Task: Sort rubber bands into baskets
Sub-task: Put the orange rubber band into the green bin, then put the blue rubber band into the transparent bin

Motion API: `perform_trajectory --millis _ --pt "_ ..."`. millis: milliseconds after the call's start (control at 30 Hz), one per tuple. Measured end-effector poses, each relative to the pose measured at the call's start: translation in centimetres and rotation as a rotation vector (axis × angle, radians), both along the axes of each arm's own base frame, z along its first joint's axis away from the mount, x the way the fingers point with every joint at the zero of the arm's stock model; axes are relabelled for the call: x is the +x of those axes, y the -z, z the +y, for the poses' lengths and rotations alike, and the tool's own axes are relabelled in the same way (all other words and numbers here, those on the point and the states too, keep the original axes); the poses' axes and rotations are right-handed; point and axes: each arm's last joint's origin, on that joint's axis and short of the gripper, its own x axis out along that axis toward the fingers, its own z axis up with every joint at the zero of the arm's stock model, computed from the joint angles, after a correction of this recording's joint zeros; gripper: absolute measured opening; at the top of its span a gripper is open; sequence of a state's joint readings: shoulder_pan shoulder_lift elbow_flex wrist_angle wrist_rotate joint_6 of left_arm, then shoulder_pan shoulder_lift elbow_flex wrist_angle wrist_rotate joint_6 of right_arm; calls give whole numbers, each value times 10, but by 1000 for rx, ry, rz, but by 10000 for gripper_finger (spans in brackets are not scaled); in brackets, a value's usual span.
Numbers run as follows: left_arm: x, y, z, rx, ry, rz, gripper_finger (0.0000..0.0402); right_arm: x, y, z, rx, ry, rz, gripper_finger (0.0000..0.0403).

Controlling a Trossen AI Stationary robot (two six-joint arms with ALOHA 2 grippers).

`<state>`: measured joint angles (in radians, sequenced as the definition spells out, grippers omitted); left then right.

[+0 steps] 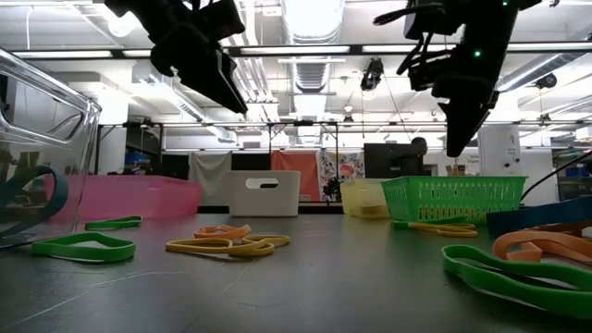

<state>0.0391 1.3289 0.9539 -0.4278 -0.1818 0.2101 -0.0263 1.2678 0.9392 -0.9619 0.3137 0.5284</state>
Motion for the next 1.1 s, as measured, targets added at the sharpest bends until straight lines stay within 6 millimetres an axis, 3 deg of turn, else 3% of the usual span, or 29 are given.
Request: perform_trajectory --millis 133,300,533,733,900,1100 --pt "0 0 0 11 12 2 158 2 -5 0 0 5 -25 168" --pt "0 0 0 22 23 6 158 12 -26 5 68 4 -114 187" --pt "0 2 -2 5 99 16 158 18 -43 39 275 -4 -204 181" --pt "0 2 -2 14 118 18 158 5 -28 81 507 139 -128 187" --pt "1 1 -2 20 121 -1 158 -12 -8 106 558 287 -42 192" --pt "2 1 -2 34 135 0 158 -26 15 123 570 335 -13 188"
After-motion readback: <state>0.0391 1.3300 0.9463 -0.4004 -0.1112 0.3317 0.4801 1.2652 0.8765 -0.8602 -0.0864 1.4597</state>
